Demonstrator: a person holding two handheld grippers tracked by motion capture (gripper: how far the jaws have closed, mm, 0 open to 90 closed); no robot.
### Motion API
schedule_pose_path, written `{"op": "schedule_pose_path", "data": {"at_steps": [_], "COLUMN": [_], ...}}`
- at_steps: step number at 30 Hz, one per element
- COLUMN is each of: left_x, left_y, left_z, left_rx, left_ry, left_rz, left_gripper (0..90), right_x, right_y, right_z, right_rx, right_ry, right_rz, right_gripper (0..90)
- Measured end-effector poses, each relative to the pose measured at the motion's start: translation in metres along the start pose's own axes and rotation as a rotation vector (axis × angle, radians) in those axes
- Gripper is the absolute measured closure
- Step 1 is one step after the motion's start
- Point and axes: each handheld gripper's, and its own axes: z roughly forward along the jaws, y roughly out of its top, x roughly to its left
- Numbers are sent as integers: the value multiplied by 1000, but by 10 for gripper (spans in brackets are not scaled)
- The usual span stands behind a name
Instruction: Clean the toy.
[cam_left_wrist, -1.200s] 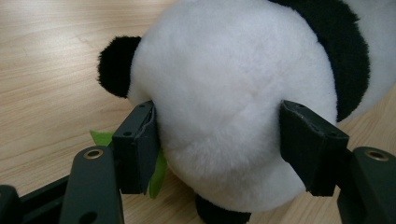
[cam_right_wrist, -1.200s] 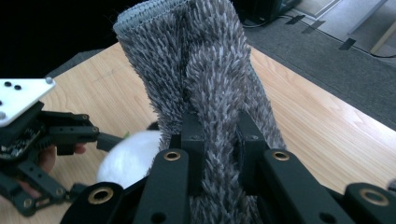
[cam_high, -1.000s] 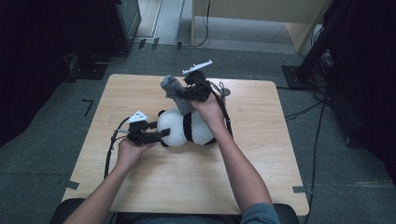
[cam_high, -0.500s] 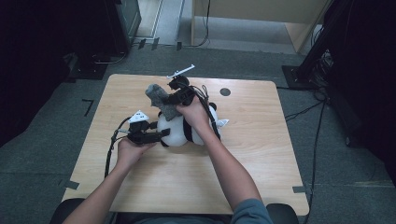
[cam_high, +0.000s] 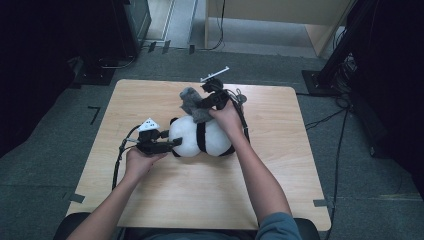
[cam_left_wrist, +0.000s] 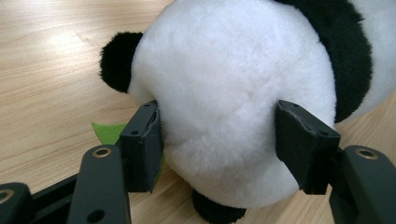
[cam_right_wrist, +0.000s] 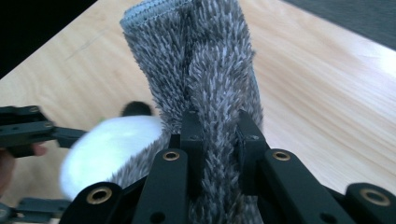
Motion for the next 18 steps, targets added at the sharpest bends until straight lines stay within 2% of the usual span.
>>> {"op": "schedule_pose_path", "data": {"at_steps": [6,12,18], "left_x": [0,0,0], "left_y": [0,0,0], "left_z": [0,0,1], "left_rx": [-2,-3,-5], "left_ry": [-1,-1,-1], "left_rz": [-3,-4,-5], "left_gripper": [374,375,375], "right_x": [-29,-57,-77], "right_y": [-8,-21,-37], "right_z": [-18,-29,-32], "right_rx": [-23,-15,-9], "right_ry": [-57,-101,-105], "right_rz": [49,104,155], "right_gripper": [777,780,779]}}
